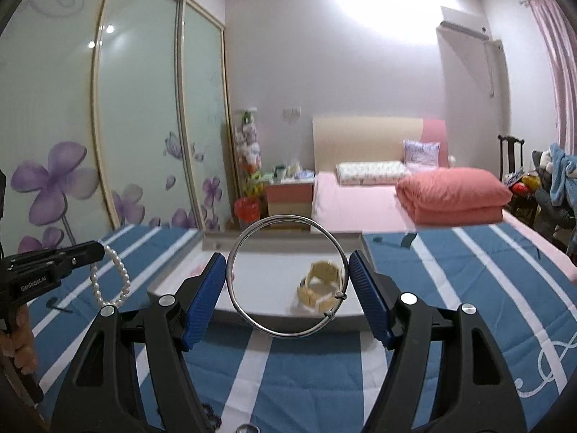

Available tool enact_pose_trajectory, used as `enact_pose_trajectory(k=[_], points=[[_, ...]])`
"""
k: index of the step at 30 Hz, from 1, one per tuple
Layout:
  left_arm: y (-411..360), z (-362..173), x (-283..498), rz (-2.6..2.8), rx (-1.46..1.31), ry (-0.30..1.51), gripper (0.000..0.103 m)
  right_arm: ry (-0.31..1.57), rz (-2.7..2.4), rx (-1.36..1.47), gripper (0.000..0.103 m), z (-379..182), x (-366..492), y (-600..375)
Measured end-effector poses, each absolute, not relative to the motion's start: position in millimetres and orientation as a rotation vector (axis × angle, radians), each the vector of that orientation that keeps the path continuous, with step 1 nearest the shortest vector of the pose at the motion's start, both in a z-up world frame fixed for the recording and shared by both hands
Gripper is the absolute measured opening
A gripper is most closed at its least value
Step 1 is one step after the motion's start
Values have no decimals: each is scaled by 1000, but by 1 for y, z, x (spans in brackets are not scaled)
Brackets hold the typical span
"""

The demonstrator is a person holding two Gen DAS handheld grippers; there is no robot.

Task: Organize jewelry
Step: 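Carry the necklace with the left tool while the right tool carries the silver bangle to the tray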

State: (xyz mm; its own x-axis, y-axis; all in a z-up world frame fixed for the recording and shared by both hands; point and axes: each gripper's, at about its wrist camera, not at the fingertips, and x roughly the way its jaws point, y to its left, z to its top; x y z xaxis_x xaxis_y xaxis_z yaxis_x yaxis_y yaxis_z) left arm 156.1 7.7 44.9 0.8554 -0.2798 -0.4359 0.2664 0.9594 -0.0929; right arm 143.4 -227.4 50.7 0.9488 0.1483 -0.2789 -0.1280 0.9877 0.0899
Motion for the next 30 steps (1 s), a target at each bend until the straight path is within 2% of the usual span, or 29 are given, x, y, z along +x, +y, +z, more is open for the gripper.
enact_pose_trajectory(k=[11,30], points=[[-11,64,150,-287,-47,376,10,175,88,73,70,56,142,-228],[-31,74,163,-276,-79,341,10,118,43,93,70,57,152,-234]])
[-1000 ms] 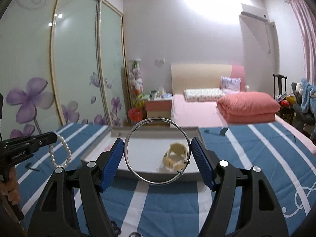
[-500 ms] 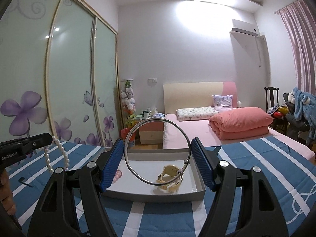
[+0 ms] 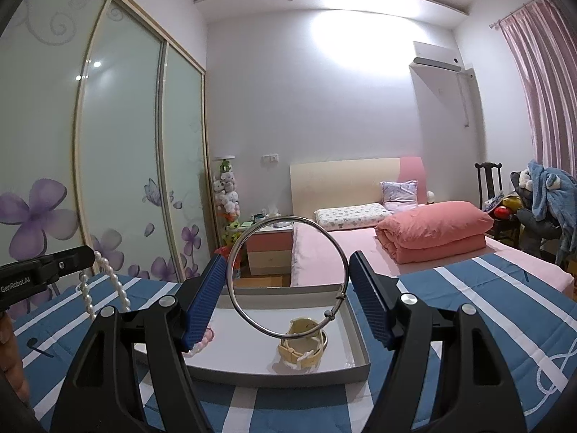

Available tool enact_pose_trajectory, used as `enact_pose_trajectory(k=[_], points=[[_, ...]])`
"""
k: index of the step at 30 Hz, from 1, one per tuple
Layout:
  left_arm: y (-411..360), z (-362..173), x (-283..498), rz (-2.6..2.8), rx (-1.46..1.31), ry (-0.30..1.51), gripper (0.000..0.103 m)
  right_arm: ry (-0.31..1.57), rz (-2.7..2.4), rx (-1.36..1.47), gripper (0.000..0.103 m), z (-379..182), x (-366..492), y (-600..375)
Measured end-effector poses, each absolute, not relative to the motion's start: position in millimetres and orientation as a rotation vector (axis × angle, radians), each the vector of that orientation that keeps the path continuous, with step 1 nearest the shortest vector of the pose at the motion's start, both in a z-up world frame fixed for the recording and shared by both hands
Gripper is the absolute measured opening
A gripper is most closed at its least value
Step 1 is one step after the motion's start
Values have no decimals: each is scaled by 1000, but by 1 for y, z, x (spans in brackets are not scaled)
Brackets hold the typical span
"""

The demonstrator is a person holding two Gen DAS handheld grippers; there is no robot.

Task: Organize jewelry
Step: 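Carry the necklace with the left tool while the right tool carries the silver bangle to the tray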

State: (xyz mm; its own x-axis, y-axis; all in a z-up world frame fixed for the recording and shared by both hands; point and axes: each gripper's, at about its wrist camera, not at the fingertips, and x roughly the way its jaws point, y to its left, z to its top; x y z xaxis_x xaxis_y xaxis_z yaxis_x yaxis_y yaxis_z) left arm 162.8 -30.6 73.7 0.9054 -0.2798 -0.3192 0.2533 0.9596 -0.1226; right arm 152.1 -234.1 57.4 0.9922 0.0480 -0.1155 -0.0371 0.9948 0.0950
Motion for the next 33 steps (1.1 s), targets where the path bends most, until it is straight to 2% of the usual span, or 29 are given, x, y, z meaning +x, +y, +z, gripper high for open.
enact_pose_trajectory(k=[14,33], points=[[-38,64,191,-220,-93,344,10,116,15,74,70,55,183,-233],[-56,15,271,-212,-61,471,10,393,37,62,71,7,256,-232]])
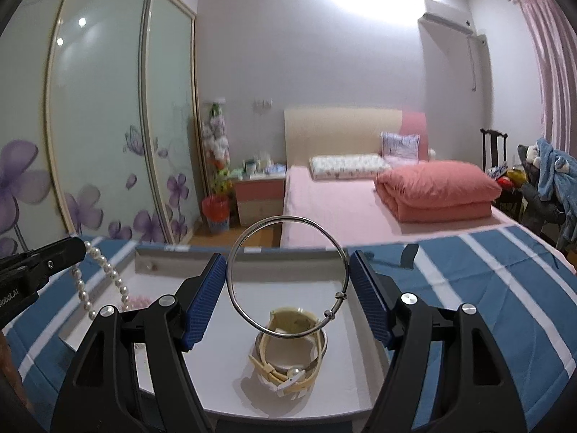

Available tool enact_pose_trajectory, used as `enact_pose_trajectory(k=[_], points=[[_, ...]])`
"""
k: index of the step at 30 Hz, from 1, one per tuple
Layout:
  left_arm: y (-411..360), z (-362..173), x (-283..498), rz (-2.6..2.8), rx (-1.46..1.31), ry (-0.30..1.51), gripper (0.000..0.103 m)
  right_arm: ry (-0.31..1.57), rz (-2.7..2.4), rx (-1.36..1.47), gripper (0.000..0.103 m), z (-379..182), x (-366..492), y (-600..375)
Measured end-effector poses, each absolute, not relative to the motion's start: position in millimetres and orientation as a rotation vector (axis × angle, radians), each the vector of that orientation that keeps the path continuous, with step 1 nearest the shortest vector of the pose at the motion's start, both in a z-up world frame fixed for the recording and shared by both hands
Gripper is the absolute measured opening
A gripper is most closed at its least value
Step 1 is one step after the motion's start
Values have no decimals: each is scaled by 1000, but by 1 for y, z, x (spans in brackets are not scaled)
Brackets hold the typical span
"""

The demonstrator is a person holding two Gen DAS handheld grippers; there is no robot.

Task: Organize jewelry
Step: 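Carry the necklace with the left tool while the right tool carries the silver bangle to the tray, then open the left tool to drop the necklace in the tray while the right tool releases the bangle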

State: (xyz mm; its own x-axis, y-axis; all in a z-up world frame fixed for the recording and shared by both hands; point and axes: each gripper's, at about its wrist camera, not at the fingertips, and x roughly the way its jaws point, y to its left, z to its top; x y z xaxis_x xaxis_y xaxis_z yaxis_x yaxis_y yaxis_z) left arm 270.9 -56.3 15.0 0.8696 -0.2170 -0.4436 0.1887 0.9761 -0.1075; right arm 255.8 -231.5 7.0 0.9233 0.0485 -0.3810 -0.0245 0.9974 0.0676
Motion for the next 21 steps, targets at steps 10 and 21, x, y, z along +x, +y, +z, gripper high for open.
enact_pose_trajectory(k=[10,21], points=[[-55,-8,291,-217,-82,544,14,478,55,57,81,-1,269,-228],[-37,4,275,-209,-108,530,18,420,56,95,81,16,254,-238]])
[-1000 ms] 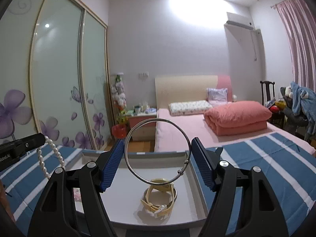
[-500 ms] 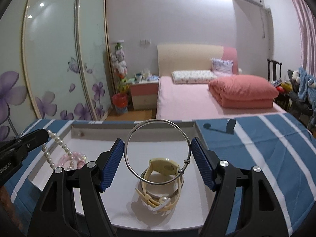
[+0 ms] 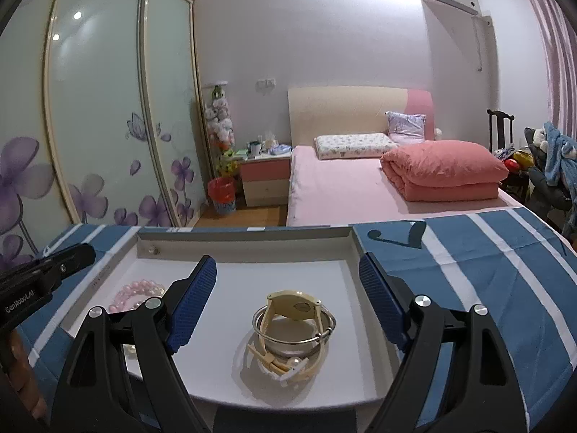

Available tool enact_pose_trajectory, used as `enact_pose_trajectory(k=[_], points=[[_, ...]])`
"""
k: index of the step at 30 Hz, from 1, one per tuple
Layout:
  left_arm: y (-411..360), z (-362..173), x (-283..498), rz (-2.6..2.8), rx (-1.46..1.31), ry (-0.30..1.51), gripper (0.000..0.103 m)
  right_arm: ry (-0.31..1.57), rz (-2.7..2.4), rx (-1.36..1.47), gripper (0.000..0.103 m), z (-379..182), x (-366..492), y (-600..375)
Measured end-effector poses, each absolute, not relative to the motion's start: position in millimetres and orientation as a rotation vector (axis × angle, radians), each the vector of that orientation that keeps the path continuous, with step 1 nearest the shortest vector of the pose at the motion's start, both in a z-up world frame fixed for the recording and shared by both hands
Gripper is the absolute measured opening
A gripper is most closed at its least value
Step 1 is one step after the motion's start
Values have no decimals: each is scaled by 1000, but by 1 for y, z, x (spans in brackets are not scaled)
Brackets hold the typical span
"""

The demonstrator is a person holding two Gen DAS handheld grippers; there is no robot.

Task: Organize jewelry
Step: 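Open the left tool to drop the necklace in the tray while the right tool releases the bangle, then lower the left tool onto the dark red bead bracelet and close it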

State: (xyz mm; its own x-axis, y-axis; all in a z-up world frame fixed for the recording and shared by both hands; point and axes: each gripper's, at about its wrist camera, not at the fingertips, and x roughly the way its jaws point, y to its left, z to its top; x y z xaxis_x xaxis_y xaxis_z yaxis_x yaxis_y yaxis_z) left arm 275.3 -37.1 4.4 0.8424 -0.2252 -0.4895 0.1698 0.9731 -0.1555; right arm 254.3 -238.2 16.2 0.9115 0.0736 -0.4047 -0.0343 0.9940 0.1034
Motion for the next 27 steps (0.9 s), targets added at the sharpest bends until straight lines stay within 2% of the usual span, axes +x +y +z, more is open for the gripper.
enact_pose_trajectory(k=[7,10,11,15,17,23,27], points=[[-25,3,227,-295,-97,585,19,369,69,73,81,30,209,-240],[-24,-5,200,-360,-94,638,36,358,65,71,81,33,184,-244],[-24,-9,191,-375,-89,652,39,358,63,74,81,33,180,-246],[-31,-29,156,-438,-74,722,43,370,56,118,81,32,154,-254],[-38,-37,143,-457,-52,737,51,379,53,140,81,29,144,-257],[-70,-54,125,-483,57,784,64,406,51,184,81,19,118,-264],[-84,-62,124,-468,130,810,66,419,36,204,81,14,108,-272]])
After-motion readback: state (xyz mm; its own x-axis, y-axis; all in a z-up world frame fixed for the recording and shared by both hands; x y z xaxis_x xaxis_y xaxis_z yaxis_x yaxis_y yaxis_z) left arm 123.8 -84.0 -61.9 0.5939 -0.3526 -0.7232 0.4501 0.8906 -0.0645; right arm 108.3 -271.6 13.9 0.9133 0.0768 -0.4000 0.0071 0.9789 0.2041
